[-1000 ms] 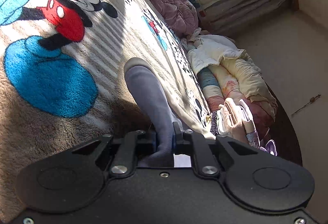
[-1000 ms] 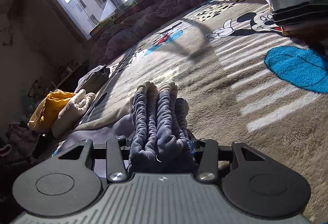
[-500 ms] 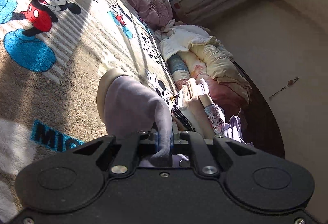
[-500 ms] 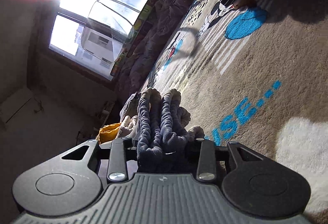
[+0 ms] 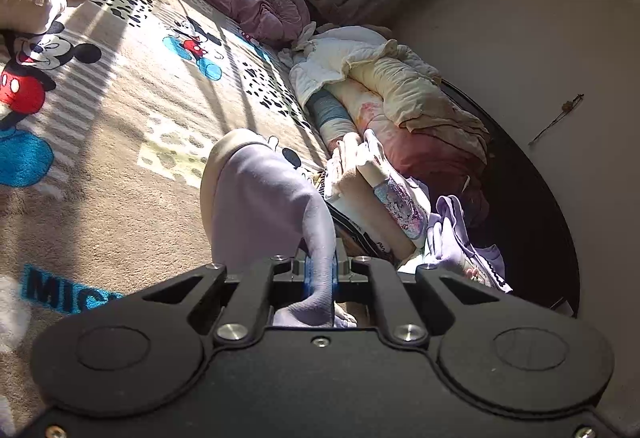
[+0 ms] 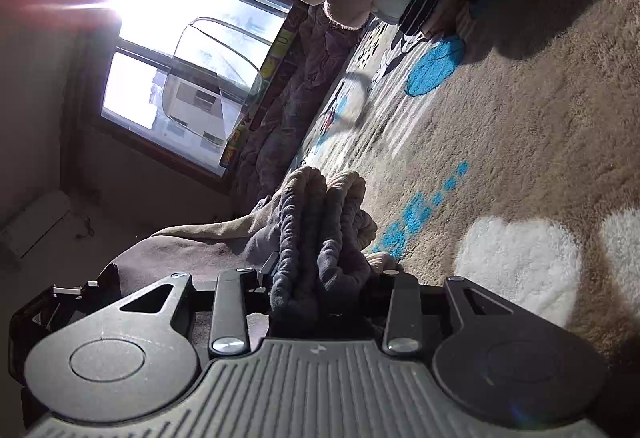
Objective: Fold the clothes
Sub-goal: 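Carry the folded sweatpants with both grippers toward the clothes stack by the headboard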
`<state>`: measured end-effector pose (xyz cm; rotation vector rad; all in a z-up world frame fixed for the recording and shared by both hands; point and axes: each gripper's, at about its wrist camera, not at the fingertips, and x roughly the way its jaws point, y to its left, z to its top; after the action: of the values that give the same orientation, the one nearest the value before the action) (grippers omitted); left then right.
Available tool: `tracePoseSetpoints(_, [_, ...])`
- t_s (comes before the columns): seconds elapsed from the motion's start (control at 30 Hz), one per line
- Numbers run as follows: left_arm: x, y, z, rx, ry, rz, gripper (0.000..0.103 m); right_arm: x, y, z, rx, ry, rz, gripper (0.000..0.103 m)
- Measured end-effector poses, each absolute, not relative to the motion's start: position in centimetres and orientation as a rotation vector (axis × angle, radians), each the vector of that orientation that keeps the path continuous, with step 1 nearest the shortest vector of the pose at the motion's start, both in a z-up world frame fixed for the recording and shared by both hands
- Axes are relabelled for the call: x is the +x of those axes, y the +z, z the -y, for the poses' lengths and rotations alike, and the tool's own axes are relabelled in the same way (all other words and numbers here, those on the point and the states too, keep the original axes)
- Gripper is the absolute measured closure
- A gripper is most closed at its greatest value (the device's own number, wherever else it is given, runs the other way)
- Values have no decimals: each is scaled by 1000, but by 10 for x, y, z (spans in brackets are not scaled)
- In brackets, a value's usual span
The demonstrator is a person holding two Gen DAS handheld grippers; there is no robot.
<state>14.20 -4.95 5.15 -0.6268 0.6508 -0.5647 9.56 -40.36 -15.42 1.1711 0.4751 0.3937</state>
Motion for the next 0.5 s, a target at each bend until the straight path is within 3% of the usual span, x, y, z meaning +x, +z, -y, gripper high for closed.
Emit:
tracePoseSetpoints(0.23, [156,111,105,-513,-682,-612,97,98,-160,413,1321,438,-402,65])
tracePoseSetpoints(0.5, [187,199,205,-422,-942,-523,97,56,-87,496,1378,382,-27,65])
